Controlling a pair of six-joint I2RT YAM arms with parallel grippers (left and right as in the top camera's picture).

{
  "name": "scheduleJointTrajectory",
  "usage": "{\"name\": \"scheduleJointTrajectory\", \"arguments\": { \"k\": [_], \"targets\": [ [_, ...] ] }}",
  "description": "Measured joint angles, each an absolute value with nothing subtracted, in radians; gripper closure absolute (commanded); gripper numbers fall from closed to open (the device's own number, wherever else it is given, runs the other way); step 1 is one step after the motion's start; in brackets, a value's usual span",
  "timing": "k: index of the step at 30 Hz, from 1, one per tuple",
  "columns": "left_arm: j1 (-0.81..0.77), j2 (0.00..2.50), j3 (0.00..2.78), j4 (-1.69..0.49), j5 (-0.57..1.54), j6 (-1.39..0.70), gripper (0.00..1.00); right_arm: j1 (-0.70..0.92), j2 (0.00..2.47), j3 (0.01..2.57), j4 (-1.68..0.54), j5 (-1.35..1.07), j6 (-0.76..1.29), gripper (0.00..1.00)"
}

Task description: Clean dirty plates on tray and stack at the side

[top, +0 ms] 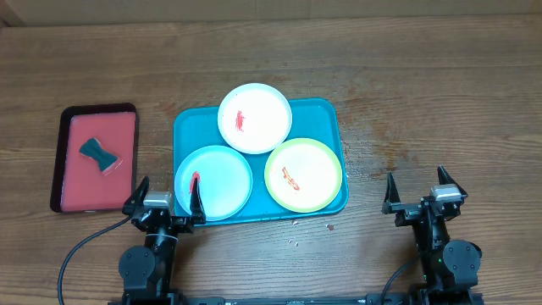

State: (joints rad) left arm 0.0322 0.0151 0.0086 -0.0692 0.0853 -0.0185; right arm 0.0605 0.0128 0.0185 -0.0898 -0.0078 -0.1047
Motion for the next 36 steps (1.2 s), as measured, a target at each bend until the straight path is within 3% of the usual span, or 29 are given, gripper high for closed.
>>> {"name": "scheduleJointTrajectory", "arguments": {
  "k": [11, 20, 23, 28, 36],
  "targets": [
    [0.032, 0.015, 0.009, -0.064, 0.087, -0.019, 0.0, 0.06, 0.013, 0.019, -0.091, -0.008, -0.105, 0.0],
    [0.032, 0.014, 0.009, 0.414, 0.139, -0.007, 0.0, 0.06, 0.013, 0.019, -0.09, -0.008, -0.105, 0.0],
    [0.032, 0.013, 0.017, 0.479, 0.139, 0.008, 0.01, 0.06, 0.013, 0.019, -0.089, -0.008, -0.105, 0.0],
    [0.032, 0.081, 0.155, 0.245, 0.099, 0.022, 0.0, 0.06, 0.012, 0.019, -0.089, -0.008, -0.105, 0.0],
    [0.032, 0.567, 0.715, -0.313, 0.014, 0.03, 0.0, 0.06, 0.012, 0.019, -0.09, -0.008, -0.105, 0.0]
  ]
}}
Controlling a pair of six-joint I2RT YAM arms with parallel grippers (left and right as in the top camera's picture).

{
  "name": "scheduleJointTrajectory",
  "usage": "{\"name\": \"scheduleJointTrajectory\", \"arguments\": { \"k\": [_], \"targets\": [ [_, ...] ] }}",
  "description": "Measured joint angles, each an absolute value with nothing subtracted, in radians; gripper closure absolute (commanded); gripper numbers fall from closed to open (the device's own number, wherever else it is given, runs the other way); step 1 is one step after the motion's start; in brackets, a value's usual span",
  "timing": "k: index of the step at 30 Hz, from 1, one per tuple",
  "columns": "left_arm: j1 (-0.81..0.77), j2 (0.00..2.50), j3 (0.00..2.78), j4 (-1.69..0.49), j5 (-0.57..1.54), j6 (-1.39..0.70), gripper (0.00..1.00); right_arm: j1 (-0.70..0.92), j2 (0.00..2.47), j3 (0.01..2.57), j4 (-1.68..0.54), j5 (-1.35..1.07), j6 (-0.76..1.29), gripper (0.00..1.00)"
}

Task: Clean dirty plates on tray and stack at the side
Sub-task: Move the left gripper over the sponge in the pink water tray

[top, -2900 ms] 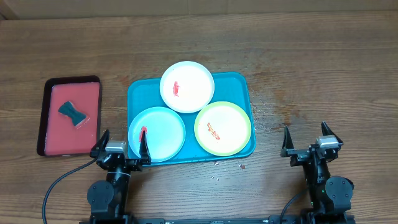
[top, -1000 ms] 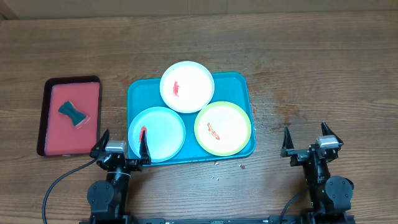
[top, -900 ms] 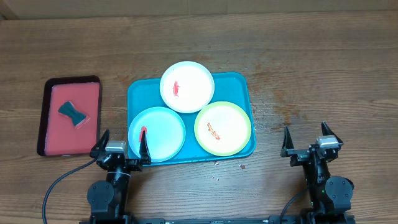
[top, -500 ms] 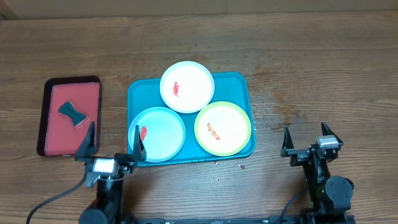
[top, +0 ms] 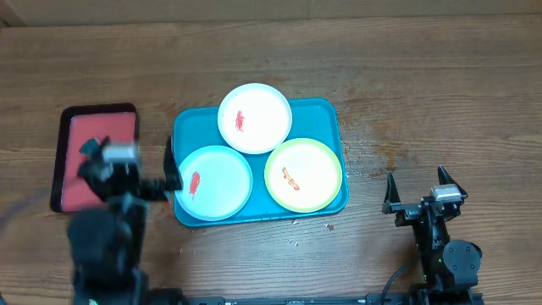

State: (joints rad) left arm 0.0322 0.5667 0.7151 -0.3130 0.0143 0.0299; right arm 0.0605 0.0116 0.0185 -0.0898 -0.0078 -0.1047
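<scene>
A teal tray [top: 332, 114] holds three dirty plates: a white plate [top: 254, 118] with a red smear, a light blue plate [top: 216, 182] with a red smear, and a green-rimmed plate [top: 303, 175] with an orange smear. My left gripper [top: 129, 174], blurred, hangs over the near right part of the red tray [top: 76, 127], its fingers spread open. It covers most of the dark teal sponge [top: 87, 148]. My right gripper [top: 415, 193] stands open at the near right, holding nothing.
Small crumbs [top: 329, 227] lie on the wooden table just in front of the teal tray. The black-rimmed red tray sits left of the teal tray, with a narrow strip of table between them.
My left arm has risen from its rest spot near the front edge and moved left and away, now over the red tray and the sponge. The right arm and the plates are unchanged.
</scene>
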Motion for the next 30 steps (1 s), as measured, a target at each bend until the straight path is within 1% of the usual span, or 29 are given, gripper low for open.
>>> {"name": "scheduleJointTrajectory", "arguments": {
  "k": [1, 3, 5, 7, 10, 14, 17, 19, 26, 30],
  "targets": [
    [0.032, 0.648, 0.8, -0.385, 0.015, 0.03, 0.0, 0.06, 0.012, 0.019, -0.09, -0.008, -0.105, 0.0],
    [0.032, 0.783, 0.916, -0.459, 0.023, 0.03, 0.0, 0.06, 0.012, 0.019, -0.09, -0.008, -0.105, 0.0],
    [0.032, 0.912, 0.999, -0.484, 0.015, 0.029, 0.0, 0.06, 0.012, 0.019, -0.09, -0.007, -0.105, 0.0],
    [0.043, 1.02, 1.048, -0.516, -0.028, -0.024, 0.0, 0.06, 0.012, 0.019, -0.091, -0.008, -0.105, 0.0],
    [0.112, 1.159, 1.119, -0.591, -0.066, -0.121, 0.0, 0.06, 0.012, 0.019, -0.091, -0.008, -0.105, 0.0],
    [0.279, 1.328, 1.22, -0.606, -0.035, -0.196, 0.0, 0.06, 0.012, 0.019, -0.09, -0.008, -0.105, 0.0],
    [0.382, 1.429, 1.237, -0.606, 0.013, -0.231, 0.0, 0.06, 0.012, 0.019, -0.09, -0.008, -0.105, 0.0],
    [0.414, 1.483, 1.237, -0.602, 0.017, -0.249, 0.0, 0.06, 0.012, 0.019, -0.09, -0.008, -0.105, 0.0],
    [0.434, 1.658, 1.237, -0.622, -0.136, -0.384, 0.0, 0.06, 0.012, 0.019, -0.091, -0.008, -0.105, 0.0],
    [0.441, 1.748, 1.252, -0.662, -0.158, -0.398, 0.0, 0.06, 0.012, 0.019, -0.089, -0.008, -0.105, 0.0]
  ]
}}
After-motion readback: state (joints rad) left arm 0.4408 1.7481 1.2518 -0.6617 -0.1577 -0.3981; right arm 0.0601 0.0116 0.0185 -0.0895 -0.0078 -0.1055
